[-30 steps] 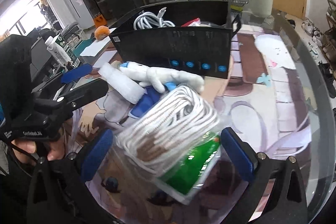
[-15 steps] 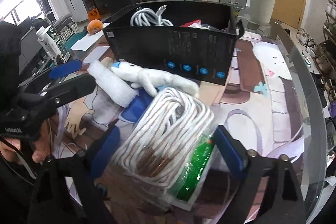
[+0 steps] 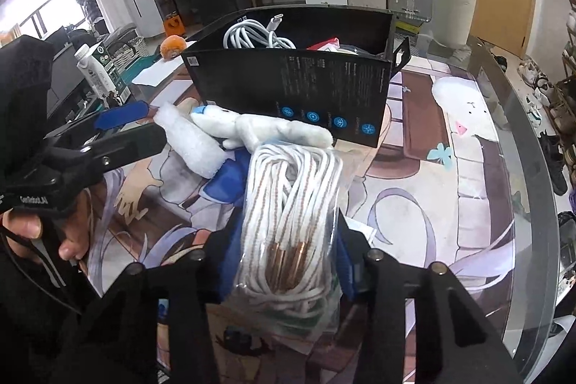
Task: Organize soft objects
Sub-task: 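Close the right tool on the clear zip bag of white rope, then grasp the white foam sleeve with the left tool while the right tool lifts the rope bag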
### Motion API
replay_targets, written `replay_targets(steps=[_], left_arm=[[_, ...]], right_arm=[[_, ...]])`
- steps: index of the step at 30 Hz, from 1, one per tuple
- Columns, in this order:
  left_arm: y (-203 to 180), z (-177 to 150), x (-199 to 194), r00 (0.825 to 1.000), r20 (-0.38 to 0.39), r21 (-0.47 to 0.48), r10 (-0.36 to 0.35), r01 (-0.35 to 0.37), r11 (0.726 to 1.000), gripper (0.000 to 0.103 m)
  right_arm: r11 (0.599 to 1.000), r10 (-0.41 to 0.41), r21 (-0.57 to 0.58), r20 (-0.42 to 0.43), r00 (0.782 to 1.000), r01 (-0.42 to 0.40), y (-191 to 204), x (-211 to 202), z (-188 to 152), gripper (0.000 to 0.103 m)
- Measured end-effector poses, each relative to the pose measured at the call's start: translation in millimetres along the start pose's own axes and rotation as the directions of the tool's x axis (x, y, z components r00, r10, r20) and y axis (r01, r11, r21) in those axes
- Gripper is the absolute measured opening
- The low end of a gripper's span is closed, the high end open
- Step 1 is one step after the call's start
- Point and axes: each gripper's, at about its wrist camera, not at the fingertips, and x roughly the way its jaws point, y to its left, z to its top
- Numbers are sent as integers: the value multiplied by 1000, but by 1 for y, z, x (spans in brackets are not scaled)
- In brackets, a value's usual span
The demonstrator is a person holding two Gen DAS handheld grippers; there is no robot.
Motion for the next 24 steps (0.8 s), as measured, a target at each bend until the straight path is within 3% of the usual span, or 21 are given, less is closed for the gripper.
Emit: replay_targets(steps=[6,10,13,21,24], left_arm=[[1,0,1,1000,-4,-4,-2,2,1000,103],[1,-1,3,1000,-12,-4,-3,3,1000,103],[-2,-1,5,1000,-25,11,2,-2,1000,103],[-20,-2,21,993,-115,93,0,10,996,103],[-24,0,33,986,-164,108,37,-19,994,103]], right_arm=[[1000,25,7,18,1000,-25,-2,-7,2,38],[997,64,26,83,995,-66,-8,-25,5,38],[998,47,34,132,990,-52,-12,-38,7,38],[998,35,44,171,985,-43,-12,-48,10,38],[998,36,48,169,985,-44,-12,-46,11,38]])
